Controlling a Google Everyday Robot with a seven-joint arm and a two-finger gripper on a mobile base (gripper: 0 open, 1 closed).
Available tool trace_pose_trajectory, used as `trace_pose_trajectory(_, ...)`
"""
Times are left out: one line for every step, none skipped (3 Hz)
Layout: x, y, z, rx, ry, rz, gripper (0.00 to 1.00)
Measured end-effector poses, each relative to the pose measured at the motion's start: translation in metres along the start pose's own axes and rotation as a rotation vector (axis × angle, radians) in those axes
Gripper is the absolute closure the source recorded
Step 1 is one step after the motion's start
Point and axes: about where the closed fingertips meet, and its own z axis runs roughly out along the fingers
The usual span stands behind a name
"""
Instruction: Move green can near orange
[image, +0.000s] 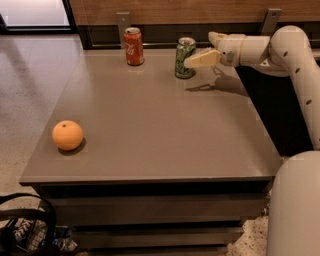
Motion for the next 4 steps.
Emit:
trace_pose_trajectory(0.011,0.0,0.019,-0.009,-0.035,0.029,0.01)
trace_pose_trajectory(0.018,0.003,0.029,-0.011,-0.062,0.043,0.23)
trace_pose_trajectory(0.017,0.006,0.033,-0.017,-0.062,0.044,0.54)
trace_pose_trajectory(0.018,0.007,0.037,-0.022,-0.063,0.045,0.77)
